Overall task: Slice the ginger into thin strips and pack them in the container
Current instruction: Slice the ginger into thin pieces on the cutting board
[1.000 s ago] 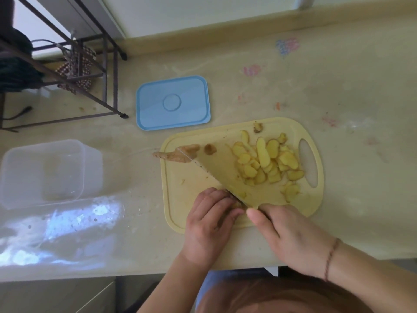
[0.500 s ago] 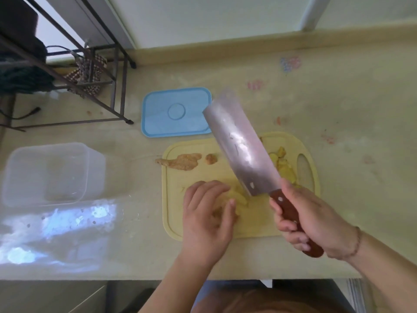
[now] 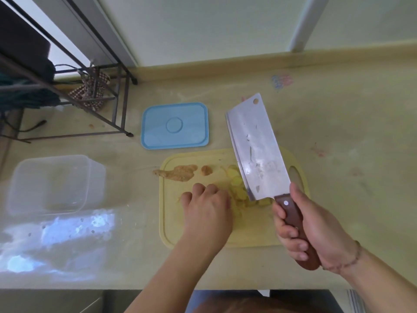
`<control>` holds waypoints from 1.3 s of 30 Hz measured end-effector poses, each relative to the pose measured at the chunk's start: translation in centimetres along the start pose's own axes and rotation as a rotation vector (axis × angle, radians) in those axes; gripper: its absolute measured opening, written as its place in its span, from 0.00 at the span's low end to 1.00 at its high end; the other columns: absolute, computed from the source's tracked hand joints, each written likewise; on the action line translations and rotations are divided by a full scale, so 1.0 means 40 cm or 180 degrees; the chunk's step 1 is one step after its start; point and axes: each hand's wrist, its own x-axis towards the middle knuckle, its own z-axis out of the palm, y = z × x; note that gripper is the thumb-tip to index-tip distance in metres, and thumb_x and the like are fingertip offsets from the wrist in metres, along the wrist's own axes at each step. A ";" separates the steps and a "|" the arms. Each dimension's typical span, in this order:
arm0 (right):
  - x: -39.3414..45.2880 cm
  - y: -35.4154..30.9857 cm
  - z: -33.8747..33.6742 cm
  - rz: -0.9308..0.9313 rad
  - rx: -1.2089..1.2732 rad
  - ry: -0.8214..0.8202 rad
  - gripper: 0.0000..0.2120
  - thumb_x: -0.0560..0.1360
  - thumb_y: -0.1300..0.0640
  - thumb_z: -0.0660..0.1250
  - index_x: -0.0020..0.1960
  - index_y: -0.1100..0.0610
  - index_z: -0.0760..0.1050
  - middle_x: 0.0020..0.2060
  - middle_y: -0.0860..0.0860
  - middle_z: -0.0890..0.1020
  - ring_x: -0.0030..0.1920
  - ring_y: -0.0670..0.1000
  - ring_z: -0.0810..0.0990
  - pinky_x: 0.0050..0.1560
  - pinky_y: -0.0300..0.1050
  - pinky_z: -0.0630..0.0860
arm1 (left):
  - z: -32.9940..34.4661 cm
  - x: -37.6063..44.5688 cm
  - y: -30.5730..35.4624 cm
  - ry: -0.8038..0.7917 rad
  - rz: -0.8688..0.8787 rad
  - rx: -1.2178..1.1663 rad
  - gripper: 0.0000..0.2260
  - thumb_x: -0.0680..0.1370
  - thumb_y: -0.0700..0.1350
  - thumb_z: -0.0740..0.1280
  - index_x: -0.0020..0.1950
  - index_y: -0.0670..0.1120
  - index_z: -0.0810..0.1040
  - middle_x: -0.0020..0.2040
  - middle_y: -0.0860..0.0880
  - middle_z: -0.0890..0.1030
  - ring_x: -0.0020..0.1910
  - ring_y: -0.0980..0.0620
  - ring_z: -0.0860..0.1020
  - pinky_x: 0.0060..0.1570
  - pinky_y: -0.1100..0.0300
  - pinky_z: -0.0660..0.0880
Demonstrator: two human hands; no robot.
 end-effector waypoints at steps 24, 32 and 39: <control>-0.065 -0.030 -0.021 -0.0276 0.0731 -0.0167 0.28 0.75 0.33 0.52 0.34 0.56 0.68 0.26 0.51 0.59 0.19 0.46 0.55 0.20 0.33 0.60 | -0.105 0.094 -0.010 -0.0376 0.0567 -0.1588 0.12 0.76 0.33 0.67 0.51 0.48 0.84 0.46 0.56 0.82 0.45 0.62 0.77 0.46 0.66 0.74; -0.022 0.001 -0.044 0.0102 0.1792 -0.1468 0.26 0.77 0.33 0.57 0.39 0.56 0.71 0.24 0.50 0.67 0.18 0.46 0.64 0.19 0.36 0.64 | -0.145 0.061 0.076 -0.1982 -0.1534 -0.6607 0.19 0.84 0.50 0.55 0.62 0.40 0.78 0.55 0.40 0.83 0.49 0.42 0.83 0.52 0.48 0.80; -0.010 0.024 -0.060 0.0140 0.1716 -0.1426 0.25 0.74 0.34 0.62 0.37 0.56 0.70 0.23 0.50 0.65 0.17 0.46 0.63 0.17 0.35 0.61 | -0.111 0.050 0.028 -0.2035 -0.1367 -0.6739 0.14 0.77 0.40 0.67 0.62 0.39 0.82 0.55 0.40 0.80 0.41 0.48 0.83 0.46 0.56 0.83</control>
